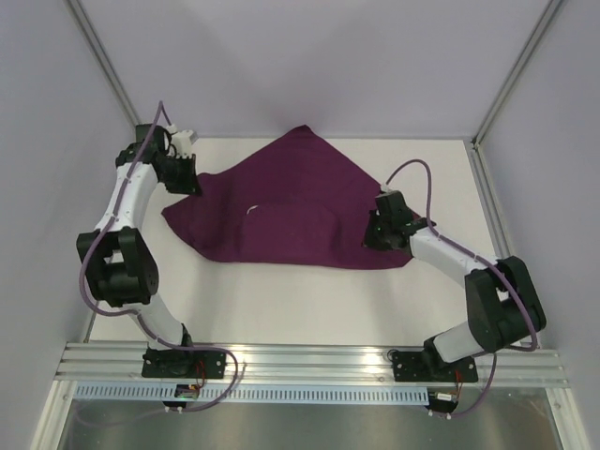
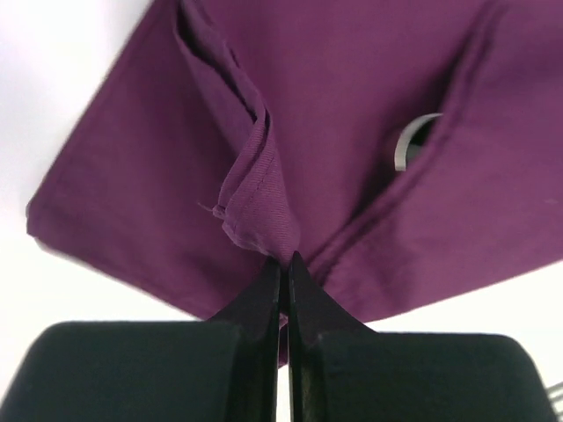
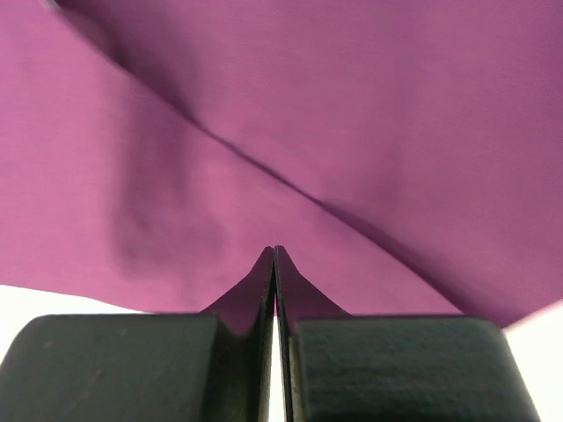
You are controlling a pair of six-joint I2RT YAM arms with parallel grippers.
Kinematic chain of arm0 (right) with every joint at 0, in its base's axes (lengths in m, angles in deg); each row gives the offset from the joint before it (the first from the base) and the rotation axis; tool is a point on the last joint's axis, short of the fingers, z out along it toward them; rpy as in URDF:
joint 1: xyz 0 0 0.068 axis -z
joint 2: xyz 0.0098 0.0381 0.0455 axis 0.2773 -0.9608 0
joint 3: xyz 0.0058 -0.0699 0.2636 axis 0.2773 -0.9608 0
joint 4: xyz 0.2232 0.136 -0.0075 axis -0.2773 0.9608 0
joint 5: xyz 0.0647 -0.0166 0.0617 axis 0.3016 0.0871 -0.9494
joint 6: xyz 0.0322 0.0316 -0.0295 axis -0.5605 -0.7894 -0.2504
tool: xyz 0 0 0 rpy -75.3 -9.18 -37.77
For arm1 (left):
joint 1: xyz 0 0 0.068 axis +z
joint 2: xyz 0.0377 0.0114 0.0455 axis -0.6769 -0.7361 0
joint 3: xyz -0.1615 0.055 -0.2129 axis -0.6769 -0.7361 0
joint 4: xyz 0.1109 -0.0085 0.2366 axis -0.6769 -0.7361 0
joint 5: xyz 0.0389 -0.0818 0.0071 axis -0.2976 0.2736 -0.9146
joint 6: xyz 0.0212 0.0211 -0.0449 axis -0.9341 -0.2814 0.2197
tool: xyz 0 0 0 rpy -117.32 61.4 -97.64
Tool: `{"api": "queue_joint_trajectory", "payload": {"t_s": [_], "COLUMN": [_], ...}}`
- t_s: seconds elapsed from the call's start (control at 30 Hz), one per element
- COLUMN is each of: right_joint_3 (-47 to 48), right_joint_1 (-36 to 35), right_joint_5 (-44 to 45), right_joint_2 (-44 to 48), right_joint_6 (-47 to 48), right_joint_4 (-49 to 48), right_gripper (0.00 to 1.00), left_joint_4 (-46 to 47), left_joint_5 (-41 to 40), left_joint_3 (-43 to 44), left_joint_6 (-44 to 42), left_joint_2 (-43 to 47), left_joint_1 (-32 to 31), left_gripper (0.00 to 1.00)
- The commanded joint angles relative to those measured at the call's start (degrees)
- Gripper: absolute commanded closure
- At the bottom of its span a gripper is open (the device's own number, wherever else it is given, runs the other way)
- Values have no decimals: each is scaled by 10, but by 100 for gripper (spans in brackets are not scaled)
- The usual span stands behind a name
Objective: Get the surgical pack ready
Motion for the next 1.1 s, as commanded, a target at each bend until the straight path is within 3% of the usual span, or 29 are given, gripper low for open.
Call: {"api": "queue_joint_trajectory", "payload": {"t_s": [0.0,0.33,0.4,0.5,0.6,0.8,0.9,1.07], "right_joint_3": [38,131,136,133,129,113,109,111], "right_joint_1": [-19,-64,-64,-64,-64,-64,-64,-64], "right_joint_5": [-35,-60,-55,-52,-53,-62,-62,-62], "right_joint_2": [-43,-186,-190,-182,-181,-183,-182,-182], "right_joint_6": [-28,-36,-38,-37,-31,-39,-37,-33], "right_joint_4": [-66,-93,-93,-95,-92,-106,-106,-105], "right_gripper": [100,99,100,100,100,100,100,99], "left_joint_4": [-40,-88,-101,-77,-34,44,91,139], "left_joint_5": [20,21,18,-53,-110,-147,-163,-170], "left_joint_3": [35,130,140,102,33,-45,-67,-85], "left_joint_6": [-9,12,24,18,26,39,55,63], "left_joint_2": [24,2,-10,5,26,24,10,-19], "left_joint_1": [-56,-237,-242,-235,-204,-84,-6,61], "left_gripper": [100,100,100,100,100,100,100,100]}}
